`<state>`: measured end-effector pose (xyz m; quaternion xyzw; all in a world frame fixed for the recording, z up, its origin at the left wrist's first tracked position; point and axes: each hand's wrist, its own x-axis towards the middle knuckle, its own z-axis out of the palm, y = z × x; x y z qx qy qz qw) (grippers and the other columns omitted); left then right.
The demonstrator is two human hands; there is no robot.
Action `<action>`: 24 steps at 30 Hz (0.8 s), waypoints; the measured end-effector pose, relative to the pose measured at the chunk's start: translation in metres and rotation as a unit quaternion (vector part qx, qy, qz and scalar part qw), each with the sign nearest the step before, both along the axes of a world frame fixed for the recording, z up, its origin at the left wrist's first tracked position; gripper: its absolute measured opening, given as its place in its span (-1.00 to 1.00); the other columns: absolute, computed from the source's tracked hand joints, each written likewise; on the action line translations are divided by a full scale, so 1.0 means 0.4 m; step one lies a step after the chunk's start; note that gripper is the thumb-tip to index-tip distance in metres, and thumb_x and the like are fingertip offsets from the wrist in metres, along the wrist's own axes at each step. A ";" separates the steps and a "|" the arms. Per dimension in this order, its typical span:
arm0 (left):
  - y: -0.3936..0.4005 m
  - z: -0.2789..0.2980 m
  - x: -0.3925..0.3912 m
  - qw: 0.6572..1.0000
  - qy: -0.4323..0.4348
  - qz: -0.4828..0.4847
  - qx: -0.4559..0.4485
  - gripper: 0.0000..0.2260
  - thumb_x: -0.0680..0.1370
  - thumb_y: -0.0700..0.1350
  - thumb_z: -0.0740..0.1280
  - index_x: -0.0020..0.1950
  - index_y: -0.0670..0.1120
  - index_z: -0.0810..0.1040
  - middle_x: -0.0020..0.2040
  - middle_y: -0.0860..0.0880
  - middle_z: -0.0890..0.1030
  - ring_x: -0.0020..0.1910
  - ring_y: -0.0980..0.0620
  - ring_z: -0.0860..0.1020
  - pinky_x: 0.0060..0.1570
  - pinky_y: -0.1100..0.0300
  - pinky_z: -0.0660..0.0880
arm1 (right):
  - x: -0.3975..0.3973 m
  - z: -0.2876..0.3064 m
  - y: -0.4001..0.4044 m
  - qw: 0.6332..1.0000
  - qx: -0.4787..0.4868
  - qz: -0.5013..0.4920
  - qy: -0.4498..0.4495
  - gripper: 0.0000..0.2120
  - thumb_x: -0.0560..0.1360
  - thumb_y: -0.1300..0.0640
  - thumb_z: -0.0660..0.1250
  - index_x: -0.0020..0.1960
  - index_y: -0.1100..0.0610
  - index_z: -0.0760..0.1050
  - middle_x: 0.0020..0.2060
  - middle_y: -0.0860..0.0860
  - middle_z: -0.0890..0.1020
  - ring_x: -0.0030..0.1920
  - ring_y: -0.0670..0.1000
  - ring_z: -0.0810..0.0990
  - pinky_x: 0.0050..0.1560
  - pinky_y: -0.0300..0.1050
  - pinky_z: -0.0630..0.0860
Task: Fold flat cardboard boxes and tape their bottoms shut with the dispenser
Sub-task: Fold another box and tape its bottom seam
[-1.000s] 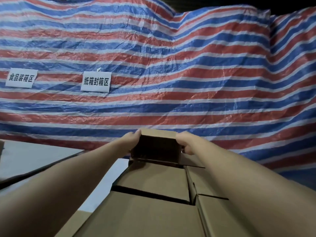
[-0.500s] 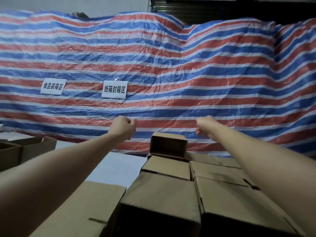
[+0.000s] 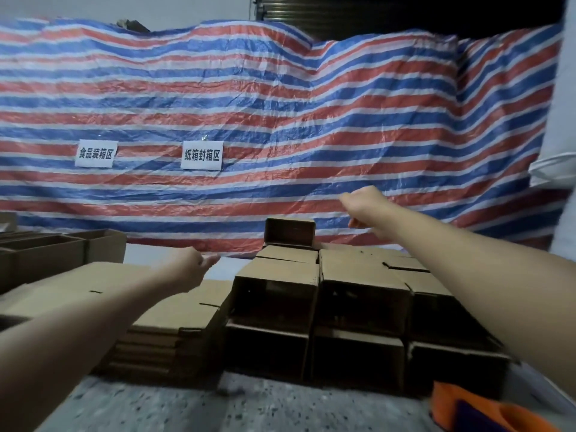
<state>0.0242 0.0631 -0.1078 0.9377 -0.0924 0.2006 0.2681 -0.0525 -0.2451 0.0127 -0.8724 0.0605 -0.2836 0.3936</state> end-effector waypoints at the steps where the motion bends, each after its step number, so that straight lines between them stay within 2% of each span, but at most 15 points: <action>1: 0.009 -0.014 -0.011 1.000 -0.009 0.005 0.012 -0.50 0.67 0.13 0.11 -0.30 -0.17 0.49 -0.44 -0.07 0.48 -0.49 -0.03 0.47 -0.47 0.22 0.38 | -0.024 -0.001 0.000 1.000 -0.007 -0.003 0.008 -0.81 0.67 -0.02 0.17 0.05 0.12 0.34 -0.29 0.03 0.45 -0.32 0.01 0.46 -0.35 -0.11 0.32; 4: 0.041 -0.059 -0.027 0.985 -0.027 0.007 0.173 -0.48 0.63 0.27 -0.13 -0.14 -0.04 0.45 -0.33 -0.06 0.56 -0.34 -0.02 0.55 -0.37 0.19 0.39 | -0.074 -0.001 -0.008 1.000 0.001 -0.011 0.014 -0.82 0.66 0.00 0.17 0.00 0.11 0.35 -0.33 0.05 0.44 -0.34 0.02 0.42 -0.33 -0.11 0.34; 5: 0.049 -0.082 -0.023 0.976 -0.026 -0.004 0.215 -0.39 0.58 0.34 -0.18 -0.09 -0.02 0.52 -0.17 -0.05 0.63 -0.20 0.01 0.58 -0.23 0.18 0.46 | -0.084 -0.004 -0.012 1.000 0.004 -0.009 0.013 -0.79 0.66 0.02 0.17 -0.09 0.12 0.34 -0.35 0.05 0.42 -0.35 0.03 0.39 -0.33 -0.11 0.33; 6: 0.057 -0.109 -0.013 0.970 -0.016 -0.012 0.241 -0.33 0.55 0.38 -0.18 0.09 0.01 0.59 0.09 -0.05 0.64 0.04 0.03 0.58 0.02 0.14 0.49 | -0.093 -0.008 -0.015 1.000 0.004 -0.008 0.010 -0.74 0.66 0.04 0.16 -0.19 0.09 0.29 -0.37 0.03 0.38 -0.37 0.02 0.34 -0.33 -0.11 0.30; 7: 0.063 -0.137 -0.002 0.966 0.005 -0.007 0.257 -0.33 0.56 0.40 -0.13 0.36 0.04 0.50 0.37 -0.06 0.51 0.31 0.00 0.47 0.30 0.08 0.39 | -0.101 -0.013 -0.017 1.000 0.003 -0.006 0.007 -0.68 0.66 0.06 0.16 -0.26 0.06 0.24 -0.38 0.02 0.33 -0.37 0.02 0.30 -0.33 -0.10 0.29; 8: 0.069 -0.167 0.005 0.962 0.027 -0.008 0.271 -0.32 0.56 0.41 -0.08 0.54 0.06 0.29 0.54 -0.07 0.29 0.50 -0.03 0.27 0.47 0.03 0.21 | -0.108 -0.019 -0.019 1.000 0.000 -0.004 0.008 -0.65 0.65 0.08 0.16 -0.29 0.06 0.21 -0.38 0.01 0.31 -0.38 0.02 0.28 -0.33 -0.10 0.28; 9: 0.073 -0.195 0.007 0.960 0.054 -0.009 0.275 -0.28 0.55 0.43 -0.06 0.61 0.06 0.12 0.61 -0.07 0.12 0.57 -0.04 0.11 0.52 0.01 0.06 | -0.114 -0.026 -0.020 1.000 -0.005 -0.003 0.013 -0.64 0.66 0.08 0.16 -0.30 0.06 0.21 -0.39 0.01 0.30 -0.38 0.02 0.28 -0.33 -0.10 0.28; 11: 0.079 -0.245 0.008 0.957 0.083 -0.009 0.277 -0.19 0.51 0.48 -0.04 0.63 0.05 -0.02 0.63 -0.09 0.00 0.60 -0.03 -0.01 0.53 -0.01 -0.04 | -0.121 -0.039 -0.023 0.999 -0.017 -0.001 0.031 -0.66 0.66 0.06 0.16 -0.28 0.06 0.26 -0.37 0.01 0.34 -0.37 0.02 0.33 -0.31 -0.10 0.31; 13: 0.087 -0.280 0.009 0.953 0.088 -0.007 0.289 -0.15 0.48 0.50 0.01 0.63 0.04 -0.03 0.63 -0.08 0.02 0.60 -0.03 0.01 0.53 0.01 -0.03 | -0.125 -0.047 -0.026 0.999 -0.021 0.005 0.046 -0.74 0.67 0.03 0.16 -0.18 0.09 0.38 -0.34 0.00 0.37 -0.34 0.02 0.38 -0.29 -0.10 0.36; 15: 0.088 -0.298 0.000 0.950 0.064 0.000 0.306 -0.19 0.51 0.46 0.04 0.62 0.04 -0.01 0.62 -0.05 0.08 0.58 -0.02 0.06 0.51 0.05 0.02 | -0.127 -0.053 -0.025 0.999 -0.016 0.011 0.051 -0.77 0.67 0.02 0.16 -0.07 0.11 0.44 -0.32 0.00 0.39 -0.31 0.02 0.42 -0.27 -0.11 0.40; 18: 0.088 -0.297 -0.006 0.950 0.031 0.003 0.312 -0.30 0.57 0.37 0.05 0.61 0.04 0.05 0.59 -0.02 0.16 0.56 -0.02 0.14 0.49 0.07 0.11 | -0.122 -0.061 -0.021 0.998 -0.009 0.012 0.054 -0.73 0.68 0.01 0.16 -0.17 0.07 0.37 -0.28 0.01 0.42 -0.27 0.03 0.49 -0.26 -0.13 0.44; 21: 0.084 -0.291 -0.019 0.947 0.004 0.005 0.321 -0.45 0.62 0.27 0.07 0.56 0.06 0.16 0.51 0.04 0.30 0.50 0.02 0.25 0.42 0.09 0.25 | -0.116 -0.074 -0.016 0.998 -0.015 0.011 0.061 -0.72 0.67 0.03 0.16 -0.17 0.11 0.40 -0.30 0.02 0.46 -0.31 0.02 0.52 -0.33 -0.17 0.43; 24: 0.081 -0.292 -0.032 0.946 -0.037 0.008 0.321 -0.55 0.64 0.21 0.06 0.50 0.07 0.23 0.40 0.07 0.42 0.40 0.04 0.37 0.31 0.10 0.35 | -0.113 -0.093 -0.015 0.997 -0.020 0.016 0.067 -0.63 0.65 0.04 0.18 -0.32 0.12 0.36 -0.36 0.05 0.46 -0.36 0.02 0.52 -0.29 -0.14 0.45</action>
